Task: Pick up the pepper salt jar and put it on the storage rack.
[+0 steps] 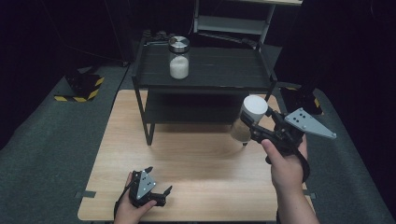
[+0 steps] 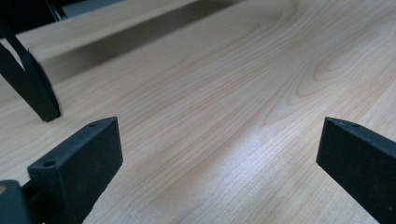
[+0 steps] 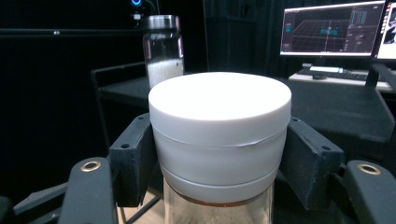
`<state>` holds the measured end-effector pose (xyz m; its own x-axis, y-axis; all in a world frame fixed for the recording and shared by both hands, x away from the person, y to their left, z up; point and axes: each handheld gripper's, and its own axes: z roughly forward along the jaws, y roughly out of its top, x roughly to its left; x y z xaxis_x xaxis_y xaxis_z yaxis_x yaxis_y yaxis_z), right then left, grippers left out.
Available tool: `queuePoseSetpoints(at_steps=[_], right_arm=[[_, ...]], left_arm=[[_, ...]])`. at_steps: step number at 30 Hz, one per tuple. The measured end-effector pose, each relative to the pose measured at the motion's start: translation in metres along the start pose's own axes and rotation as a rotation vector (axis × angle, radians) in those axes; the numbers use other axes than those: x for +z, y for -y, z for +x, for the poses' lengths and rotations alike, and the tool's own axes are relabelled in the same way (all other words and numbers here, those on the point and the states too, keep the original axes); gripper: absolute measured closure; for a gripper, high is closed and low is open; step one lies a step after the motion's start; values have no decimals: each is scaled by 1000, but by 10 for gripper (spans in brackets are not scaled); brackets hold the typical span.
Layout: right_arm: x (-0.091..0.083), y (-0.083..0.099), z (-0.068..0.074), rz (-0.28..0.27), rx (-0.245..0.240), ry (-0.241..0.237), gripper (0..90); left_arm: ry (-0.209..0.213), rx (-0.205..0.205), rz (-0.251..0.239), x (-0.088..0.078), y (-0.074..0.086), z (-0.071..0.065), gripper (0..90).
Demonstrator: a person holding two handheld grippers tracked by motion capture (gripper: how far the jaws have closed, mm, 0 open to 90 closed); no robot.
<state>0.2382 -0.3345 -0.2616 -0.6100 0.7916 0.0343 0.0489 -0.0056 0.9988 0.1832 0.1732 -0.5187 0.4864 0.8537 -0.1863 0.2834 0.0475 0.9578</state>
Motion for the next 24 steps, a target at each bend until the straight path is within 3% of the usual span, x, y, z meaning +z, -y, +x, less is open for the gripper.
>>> queuePoseSetpoints(at_steps=[6,13,24], right_arm=[[8,-18,-2,-13,-20,16,341],[16,-32,-9,-35,10,16,341],[30,-57,-8,-55,-26,43,341]], left_arm=[[0,3,4,0,0,0,8],[3,-1,7,1,-1,-1,8],[5,5,10,0,-1,0,8]])
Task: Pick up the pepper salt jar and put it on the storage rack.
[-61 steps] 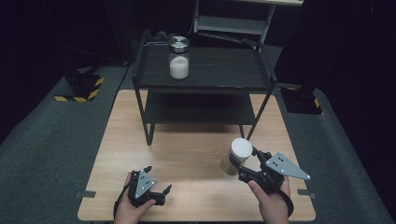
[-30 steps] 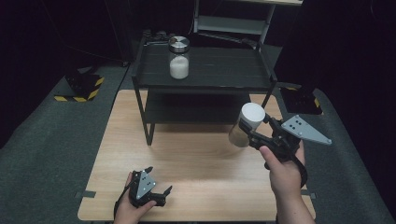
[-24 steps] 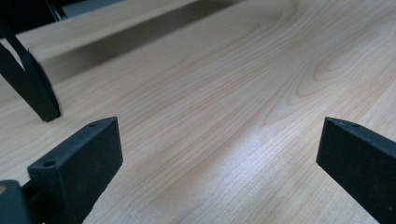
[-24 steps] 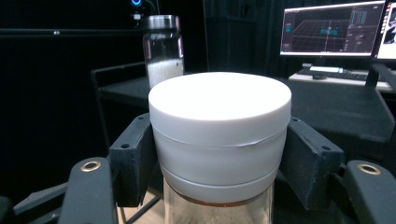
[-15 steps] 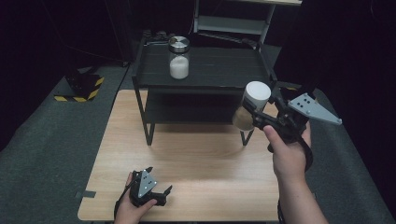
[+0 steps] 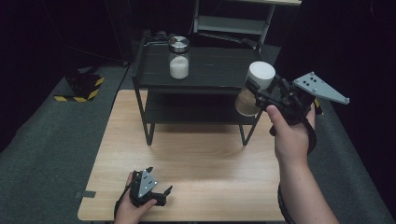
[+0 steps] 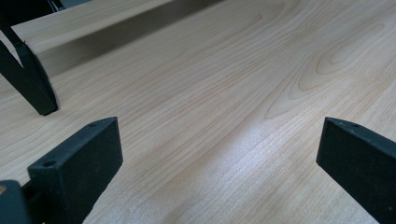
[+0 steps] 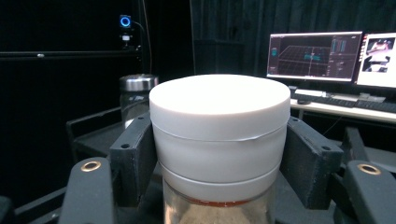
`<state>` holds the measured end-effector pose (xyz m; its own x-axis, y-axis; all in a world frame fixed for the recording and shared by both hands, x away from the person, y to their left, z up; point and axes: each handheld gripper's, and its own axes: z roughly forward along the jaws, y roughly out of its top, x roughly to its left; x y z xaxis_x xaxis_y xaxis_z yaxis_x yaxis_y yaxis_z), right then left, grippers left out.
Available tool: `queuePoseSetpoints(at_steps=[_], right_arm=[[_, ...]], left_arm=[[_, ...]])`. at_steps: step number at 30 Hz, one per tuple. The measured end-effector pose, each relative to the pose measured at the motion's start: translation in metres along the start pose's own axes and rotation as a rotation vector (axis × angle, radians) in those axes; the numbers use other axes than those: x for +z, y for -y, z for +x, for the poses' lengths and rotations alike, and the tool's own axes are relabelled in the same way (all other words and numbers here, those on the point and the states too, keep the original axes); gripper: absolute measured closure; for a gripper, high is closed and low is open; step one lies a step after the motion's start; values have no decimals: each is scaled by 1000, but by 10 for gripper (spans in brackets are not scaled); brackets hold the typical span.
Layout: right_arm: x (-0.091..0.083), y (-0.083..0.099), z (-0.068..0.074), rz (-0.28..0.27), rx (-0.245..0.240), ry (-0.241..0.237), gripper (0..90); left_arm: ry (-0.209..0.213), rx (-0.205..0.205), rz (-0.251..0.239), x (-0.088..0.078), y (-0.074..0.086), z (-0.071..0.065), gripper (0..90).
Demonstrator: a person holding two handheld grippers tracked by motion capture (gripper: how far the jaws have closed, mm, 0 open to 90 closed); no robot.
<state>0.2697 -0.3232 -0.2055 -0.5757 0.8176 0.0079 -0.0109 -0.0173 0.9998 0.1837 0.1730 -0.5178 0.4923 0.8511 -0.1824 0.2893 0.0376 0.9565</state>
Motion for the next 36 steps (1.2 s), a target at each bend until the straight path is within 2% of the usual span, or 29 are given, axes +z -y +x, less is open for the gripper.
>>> queuePoseSetpoints(at_steps=[1,3,7,10,16,21,25,26,32,36], right_arm=[[2,-2,0,-1,-5,3,340],[6,-7,-1,-5,-1,8,340],[14,-16,-3,-9,12,7,340],[19,-20,-4,-15,20,8,340],[37,-28,2,-4,-15,26,340],[49,-29,5,-8,-30,53,340],[61,-28,2,-5,-12,61,340],[64,-28,2,-4,-6,64,340],[80,-27,-2,10,11,89,340],[90,-26,-4,21,0,110,340]], left_arm=[[0,-9,-4,0,1,-1,8],[3,3,5,0,-1,1,8],[6,-19,3,0,-1,2,8],[9,-14,0,-1,-1,3,8],[10,-11,-7,-1,0,2,8],[13,-23,-15,-1,1,3,8],[16,-35,-21,-2,2,3,8],[16,-23,-15,-2,1,4,8],[21,-23,-13,-2,1,5,8],[25,-26,-18,-3,1,6,8]])
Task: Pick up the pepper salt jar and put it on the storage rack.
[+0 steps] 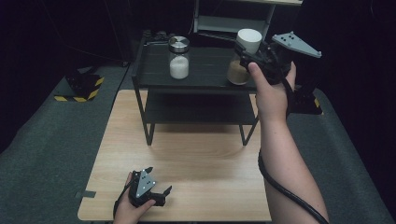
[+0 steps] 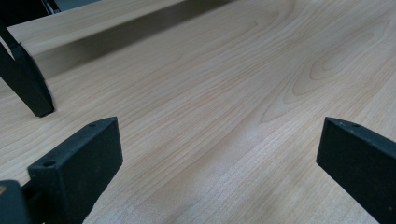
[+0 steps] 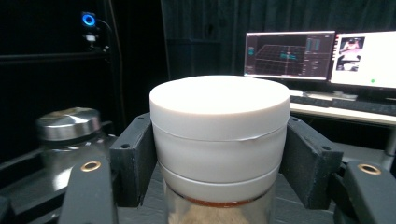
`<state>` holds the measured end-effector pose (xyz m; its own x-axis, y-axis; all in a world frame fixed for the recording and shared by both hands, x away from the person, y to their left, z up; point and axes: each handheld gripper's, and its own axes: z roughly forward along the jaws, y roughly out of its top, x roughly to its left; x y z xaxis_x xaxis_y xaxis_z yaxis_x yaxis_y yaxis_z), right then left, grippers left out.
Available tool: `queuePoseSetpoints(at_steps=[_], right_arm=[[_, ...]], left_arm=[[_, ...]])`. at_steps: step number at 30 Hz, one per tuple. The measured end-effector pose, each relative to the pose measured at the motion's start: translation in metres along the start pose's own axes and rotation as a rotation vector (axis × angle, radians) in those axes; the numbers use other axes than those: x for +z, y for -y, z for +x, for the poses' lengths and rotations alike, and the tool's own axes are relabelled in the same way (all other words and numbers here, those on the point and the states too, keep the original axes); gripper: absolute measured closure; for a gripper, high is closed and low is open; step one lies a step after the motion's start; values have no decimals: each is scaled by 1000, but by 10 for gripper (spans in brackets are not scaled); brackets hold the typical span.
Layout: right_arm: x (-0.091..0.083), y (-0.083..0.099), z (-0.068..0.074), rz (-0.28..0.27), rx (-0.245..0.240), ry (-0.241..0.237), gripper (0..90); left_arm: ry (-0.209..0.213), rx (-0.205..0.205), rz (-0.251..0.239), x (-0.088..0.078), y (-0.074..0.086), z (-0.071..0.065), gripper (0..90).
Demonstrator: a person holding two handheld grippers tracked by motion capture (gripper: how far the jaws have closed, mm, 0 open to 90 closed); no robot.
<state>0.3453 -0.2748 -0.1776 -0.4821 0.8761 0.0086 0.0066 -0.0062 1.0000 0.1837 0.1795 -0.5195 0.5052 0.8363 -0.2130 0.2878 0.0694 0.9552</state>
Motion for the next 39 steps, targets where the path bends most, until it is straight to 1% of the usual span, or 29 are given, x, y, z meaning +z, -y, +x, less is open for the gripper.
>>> queuePoseSetpoints(at_steps=[3,4,8,11,14,15,16,19,21,25,26,30,35,39], right_arm=[[8,1,-2,5,3,13,340],[8,1,-2,5,3,13,340],[17,1,-4,13,1,27,340],[22,3,-6,12,11,24,340],[28,5,-3,28,-4,39,340],[29,5,-4,30,2,37,340],[29,5,-4,30,2,37,340],[30,9,-7,20,12,32,340],[30,11,-7,14,14,34,340],[28,11,-6,18,11,33,339],[28,11,-6,18,11,33,339],[28,13,-7,11,5,31,339],[28,15,-7,4,3,30,339],[27,14,-7,6,3,30,338]], left_arm=[[5,-4,-4,0,0,1,8],[5,-4,-4,0,0,1,8],[6,-6,-2,-1,0,1,8],[6,-5,-1,-1,0,1,8],[9,-5,-2,-1,0,2,8],[10,-12,-3,-2,0,2,8],[10,-12,-3,-2,0,2,8],[9,-29,-11,-1,1,3,8],[8,-30,-10,-1,1,3,8],[6,-18,-8,-1,1,2,8],[6,-9,-1,-2,0,2,8],[6,-6,-1,-2,0,1,8],[6,-17,-5,-2,0,2,8],[9,-41,-6,-3,0,4,8]])
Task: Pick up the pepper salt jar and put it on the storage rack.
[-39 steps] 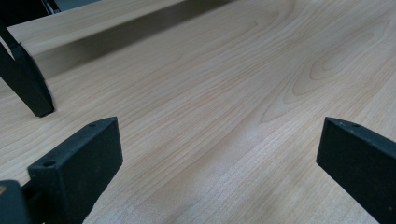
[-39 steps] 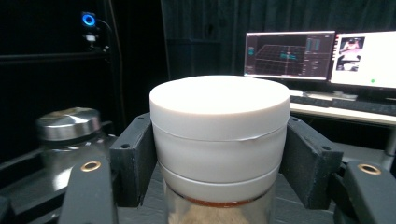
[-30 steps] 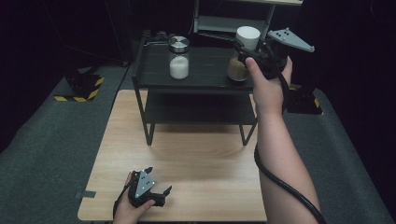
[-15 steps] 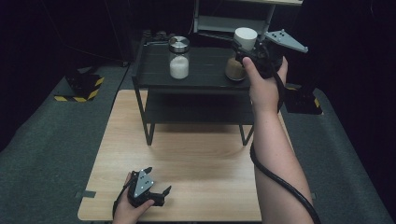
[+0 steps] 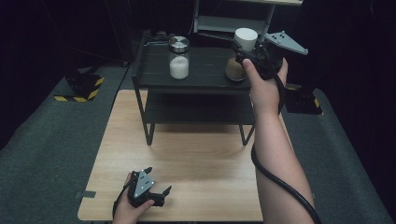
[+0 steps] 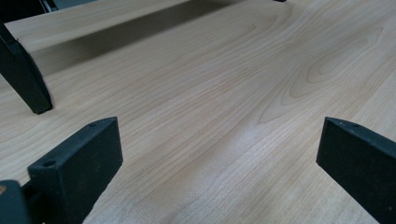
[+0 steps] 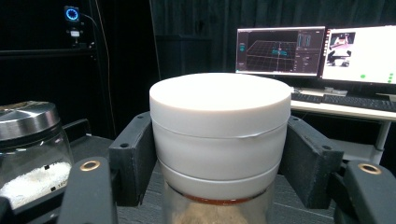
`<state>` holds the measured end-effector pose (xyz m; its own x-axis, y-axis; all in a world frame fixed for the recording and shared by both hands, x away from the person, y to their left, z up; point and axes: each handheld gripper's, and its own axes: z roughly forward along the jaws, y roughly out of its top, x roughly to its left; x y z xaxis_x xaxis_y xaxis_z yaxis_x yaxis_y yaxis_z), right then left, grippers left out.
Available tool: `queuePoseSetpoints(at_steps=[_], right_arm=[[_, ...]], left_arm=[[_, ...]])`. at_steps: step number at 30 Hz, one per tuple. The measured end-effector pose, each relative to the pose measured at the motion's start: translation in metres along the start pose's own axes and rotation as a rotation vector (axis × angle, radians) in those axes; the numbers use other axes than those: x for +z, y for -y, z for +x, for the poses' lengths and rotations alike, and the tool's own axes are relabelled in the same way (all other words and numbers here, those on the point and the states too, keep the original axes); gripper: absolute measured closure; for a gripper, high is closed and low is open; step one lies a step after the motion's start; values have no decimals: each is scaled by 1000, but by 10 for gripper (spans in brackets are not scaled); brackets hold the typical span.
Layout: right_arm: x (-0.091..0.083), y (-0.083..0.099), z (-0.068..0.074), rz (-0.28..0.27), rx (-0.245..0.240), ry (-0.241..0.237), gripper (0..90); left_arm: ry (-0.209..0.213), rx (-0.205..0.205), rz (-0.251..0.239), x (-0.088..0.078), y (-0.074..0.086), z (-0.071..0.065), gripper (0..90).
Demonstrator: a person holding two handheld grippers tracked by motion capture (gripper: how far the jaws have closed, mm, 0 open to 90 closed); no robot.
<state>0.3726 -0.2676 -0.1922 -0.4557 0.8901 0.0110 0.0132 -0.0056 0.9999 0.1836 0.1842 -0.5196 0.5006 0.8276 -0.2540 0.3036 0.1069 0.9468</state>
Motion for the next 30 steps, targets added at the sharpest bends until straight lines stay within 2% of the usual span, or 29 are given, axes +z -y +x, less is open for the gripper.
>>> queuePoseSetpoints(at_steps=[2,7,10,14,15,16,18,19,24,30], right_arm=[[0,-2,0,6,1,0,338],[0,-4,0,14,6,1,333],[1,-4,0,15,2,-6,288],[3,-6,1,33,7,-8,193],[3,-5,3,33,0,-2,132],[3,-5,3,33,0,-2,132],[3,-4,4,30,5,7,29],[2,-4,4,27,6,8,14],[-2,-4,3,6,29,3,3],[-11,-5,1,-6,29,-6,3]], left_arm=[[0,-11,-3,0,0,0,7],[0,4,3,0,0,0,7],[-3,-5,1,0,0,0,7],[-1,-11,-3,0,0,0,7],[-1,-9,-2,0,0,0,7],[-1,-7,0,-1,0,1,7],[0,-13,-4,0,0,0,7],[-1,-13,-1,0,0,1,7],[-1,-14,-4,0,0,1,7],[0,-1,5,0,-1,0,7]])
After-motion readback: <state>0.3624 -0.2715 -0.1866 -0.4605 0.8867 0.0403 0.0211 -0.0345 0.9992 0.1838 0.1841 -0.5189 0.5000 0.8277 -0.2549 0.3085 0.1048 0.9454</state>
